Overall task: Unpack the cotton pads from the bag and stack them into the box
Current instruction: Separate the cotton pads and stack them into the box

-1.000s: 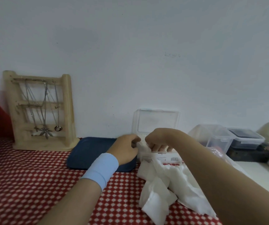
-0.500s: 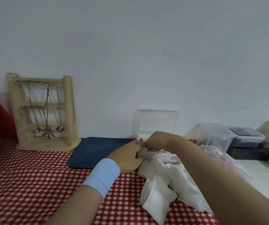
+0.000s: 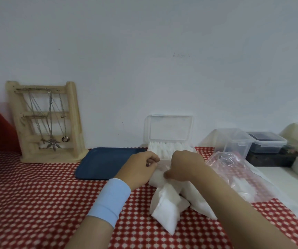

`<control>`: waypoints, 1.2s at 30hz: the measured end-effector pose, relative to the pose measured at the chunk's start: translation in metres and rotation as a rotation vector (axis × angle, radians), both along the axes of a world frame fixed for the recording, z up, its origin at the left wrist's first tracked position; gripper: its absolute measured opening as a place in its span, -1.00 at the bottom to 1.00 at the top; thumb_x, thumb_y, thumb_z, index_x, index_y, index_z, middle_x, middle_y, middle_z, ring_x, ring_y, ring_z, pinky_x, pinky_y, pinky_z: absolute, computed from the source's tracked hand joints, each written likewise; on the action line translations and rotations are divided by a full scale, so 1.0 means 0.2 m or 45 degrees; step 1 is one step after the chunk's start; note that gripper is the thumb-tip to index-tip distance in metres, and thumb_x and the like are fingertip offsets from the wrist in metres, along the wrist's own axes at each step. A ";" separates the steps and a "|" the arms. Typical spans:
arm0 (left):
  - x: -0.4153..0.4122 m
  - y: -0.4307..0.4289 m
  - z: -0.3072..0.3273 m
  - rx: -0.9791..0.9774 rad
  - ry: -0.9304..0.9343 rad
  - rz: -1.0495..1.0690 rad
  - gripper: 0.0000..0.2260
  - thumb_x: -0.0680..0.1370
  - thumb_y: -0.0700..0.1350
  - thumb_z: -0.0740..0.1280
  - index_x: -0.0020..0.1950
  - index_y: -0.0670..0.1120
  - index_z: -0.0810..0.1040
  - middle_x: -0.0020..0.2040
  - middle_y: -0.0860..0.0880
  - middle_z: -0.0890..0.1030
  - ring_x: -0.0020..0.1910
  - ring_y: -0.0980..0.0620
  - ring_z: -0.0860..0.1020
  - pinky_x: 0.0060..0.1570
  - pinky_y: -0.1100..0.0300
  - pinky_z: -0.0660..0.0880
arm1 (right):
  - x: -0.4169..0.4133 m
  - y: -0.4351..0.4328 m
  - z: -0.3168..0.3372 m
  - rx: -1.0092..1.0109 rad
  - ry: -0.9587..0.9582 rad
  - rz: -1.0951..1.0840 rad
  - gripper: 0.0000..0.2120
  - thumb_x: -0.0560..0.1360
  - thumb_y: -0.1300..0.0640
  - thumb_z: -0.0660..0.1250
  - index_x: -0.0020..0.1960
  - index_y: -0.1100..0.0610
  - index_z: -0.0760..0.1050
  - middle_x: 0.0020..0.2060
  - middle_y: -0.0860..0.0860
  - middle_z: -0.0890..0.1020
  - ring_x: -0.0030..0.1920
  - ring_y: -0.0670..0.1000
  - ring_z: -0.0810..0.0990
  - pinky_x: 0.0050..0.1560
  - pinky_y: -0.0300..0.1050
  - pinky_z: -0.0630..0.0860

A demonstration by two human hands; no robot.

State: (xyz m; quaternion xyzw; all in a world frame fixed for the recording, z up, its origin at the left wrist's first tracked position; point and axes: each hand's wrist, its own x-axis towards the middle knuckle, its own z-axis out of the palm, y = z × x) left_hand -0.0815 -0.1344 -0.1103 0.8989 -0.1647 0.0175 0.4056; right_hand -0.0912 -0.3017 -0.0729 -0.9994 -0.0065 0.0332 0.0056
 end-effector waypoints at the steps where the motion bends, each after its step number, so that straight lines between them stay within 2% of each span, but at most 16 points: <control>1: -0.01 0.00 -0.01 -0.022 -0.011 0.018 -0.84 0.64 -0.09 0.32 0.16 0.11 0.62 0.07 0.20 0.62 0.06 0.24 0.56 -0.01 0.47 0.43 | 0.01 -0.01 -0.01 0.065 0.012 0.010 -0.68 0.48 -0.10 0.36 -0.29 0.05 0.36 -0.34 -0.06 0.49 -0.26 -0.01 0.52 -0.33 -0.16 0.32; 4: -0.04 0.01 -0.02 -0.119 -0.039 0.067 -0.84 0.65 -0.09 0.31 0.18 0.11 0.60 0.07 0.21 0.60 0.04 0.31 0.54 -0.09 0.57 0.41 | 0.02 -0.08 0.00 0.403 0.010 0.041 -0.68 0.48 0.07 0.33 -0.38 0.12 0.34 -0.45 -0.02 0.39 -0.36 0.01 0.41 -0.33 -0.15 0.32; 6: -0.06 0.01 -0.03 -0.220 -0.028 0.093 -0.86 0.65 -0.06 0.31 0.16 0.15 0.59 0.10 0.21 0.61 0.07 0.31 0.55 -0.05 0.52 0.43 | 0.00 -0.10 0.04 0.729 -0.066 0.049 -0.64 0.48 0.13 0.34 -0.42 0.10 0.28 -0.48 -0.01 0.28 -0.43 -0.01 0.29 -0.39 -0.17 0.25; 8: -0.06 0.01 -0.03 -0.347 0.008 0.100 -0.87 0.66 -0.01 0.29 0.13 0.16 0.60 0.10 0.19 0.65 0.07 0.26 0.59 0.06 0.39 0.48 | -0.03 -0.12 0.07 1.079 -0.090 0.059 -0.59 0.49 0.17 0.36 -0.44 0.08 0.24 -0.47 -0.01 0.25 -0.46 -0.05 0.23 -0.45 -0.23 0.20; 10: -0.07 0.00 0.00 -0.561 0.133 0.091 -0.83 0.66 0.03 0.27 0.10 0.08 0.66 0.04 0.13 0.71 0.01 0.13 0.66 0.07 0.21 0.56 | -0.06 -0.13 0.09 1.308 -0.037 0.085 -0.60 0.52 0.15 0.37 -0.45 0.08 0.35 -0.48 -0.04 0.34 -0.46 -0.07 0.31 -0.41 -0.28 0.27; 12: -0.08 -0.01 0.04 -0.782 0.316 0.054 -0.77 0.65 0.06 0.29 0.07 -0.01 0.70 -0.02 0.03 0.74 -0.02 0.02 0.70 0.02 0.14 0.59 | -0.08 -0.13 0.10 1.432 0.009 0.126 -0.58 0.55 0.15 0.37 -0.47 0.06 0.45 -0.51 -0.07 0.44 -0.48 -0.08 0.41 -0.42 -0.26 0.34; 15: -0.08 -0.02 0.05 -0.829 0.339 0.010 -0.88 0.60 -0.07 0.41 0.04 -0.07 0.71 -0.03 -0.06 0.75 -0.03 -0.01 0.71 0.02 0.10 0.63 | -0.11 -0.11 0.10 1.555 0.059 0.182 -0.63 0.56 0.18 0.40 -0.42 0.09 0.50 -0.53 -0.08 0.50 -0.53 -0.14 0.45 -0.46 -0.30 0.40; 18: -0.08 0.00 0.03 -0.874 0.340 0.042 -0.91 0.58 -0.21 0.43 0.04 -0.14 0.71 -0.03 -0.11 0.75 0.01 -0.12 0.71 0.10 0.01 0.65 | -0.10 -0.11 0.08 1.584 0.167 0.185 -0.74 0.52 0.13 0.47 -0.30 0.16 0.54 -0.44 -0.01 0.55 -0.43 -0.09 0.52 -0.33 -0.21 0.50; 20: -0.08 0.01 0.03 -0.924 0.362 0.071 -0.91 0.58 -0.22 0.42 0.05 -0.18 0.70 -0.02 -0.13 0.75 0.02 -0.14 0.71 0.12 -0.02 0.65 | -0.10 -0.12 0.07 1.491 0.274 0.167 -0.82 0.47 0.09 0.52 -0.13 0.22 0.64 -0.30 0.04 0.67 -0.32 -0.03 0.63 -0.23 -0.15 0.56; 21: -0.08 0.02 0.02 -0.956 0.378 0.088 -0.90 0.59 -0.22 0.42 0.06 -0.18 0.70 -0.01 -0.14 0.75 0.02 -0.14 0.70 0.13 -0.03 0.64 | -0.09 -0.13 0.06 1.425 0.300 0.153 -0.79 0.44 0.09 0.55 -0.04 0.22 0.67 -0.23 0.05 0.72 -0.27 -0.02 0.67 -0.20 -0.15 0.58; 24: -0.08 0.02 0.02 -1.107 0.479 0.083 -0.88 0.61 -0.21 0.39 0.11 -0.17 0.68 0.03 -0.14 0.74 0.02 -0.11 0.69 0.15 -0.02 0.63 | -0.08 -0.13 0.03 1.354 0.253 0.109 -0.79 0.41 0.15 0.58 0.01 0.18 0.70 -0.13 0.13 0.74 -0.21 -0.01 0.67 -0.13 -0.13 0.63; 26: -0.07 0.03 0.01 -1.123 0.509 0.059 -0.86 0.61 -0.21 0.39 0.14 -0.17 0.68 0.06 -0.14 0.74 0.01 -0.07 0.69 0.10 0.04 0.64 | -0.07 -0.13 0.03 1.350 0.227 0.101 -0.80 0.42 0.18 0.56 0.04 0.16 0.70 -0.10 0.16 0.74 -0.21 -0.01 0.66 -0.07 -0.08 0.63; 29: -0.08 0.03 0.00 -1.162 0.522 0.089 -0.84 0.61 -0.22 0.38 0.17 -0.21 0.66 0.07 -0.17 0.73 -0.01 -0.06 0.70 -0.03 0.13 0.66 | -0.06 -0.12 0.03 1.301 0.204 0.111 -0.76 0.43 0.18 0.54 0.10 0.10 0.69 -0.10 0.15 0.74 -0.22 -0.02 0.65 -0.09 -0.09 0.61; 32: -0.07 0.05 0.01 -1.210 0.539 0.119 -0.84 0.62 -0.20 0.38 0.18 -0.21 0.64 0.04 -0.16 0.74 -0.04 -0.05 0.73 -0.15 0.20 0.64 | -0.09 -0.11 0.05 1.179 0.201 0.108 -0.74 0.44 -0.05 0.53 0.10 -0.02 0.67 -0.10 -0.04 0.75 -0.19 -0.07 0.71 -0.17 -0.18 0.59; 34: -0.08 0.06 0.01 -1.152 0.533 0.092 -0.83 0.62 -0.19 0.39 0.18 -0.19 0.65 0.03 -0.15 0.75 -0.03 -0.06 0.74 -0.13 0.21 0.64 | -0.10 -0.09 0.06 1.153 0.177 0.110 -0.72 0.44 -0.16 0.51 0.07 -0.04 0.68 -0.11 -0.10 0.74 -0.15 -0.08 0.71 -0.20 -0.20 0.57; 36: -0.09 0.06 0.01 -1.045 0.503 0.062 -0.83 0.60 -0.18 0.40 0.16 -0.19 0.67 -0.01 -0.15 0.75 -0.05 -0.06 0.73 -0.10 0.20 0.65 | -0.10 -0.06 0.05 1.187 0.080 0.085 -0.71 0.43 -0.17 0.51 0.04 0.00 0.68 -0.12 -0.11 0.74 -0.18 -0.09 0.72 -0.24 -0.23 0.52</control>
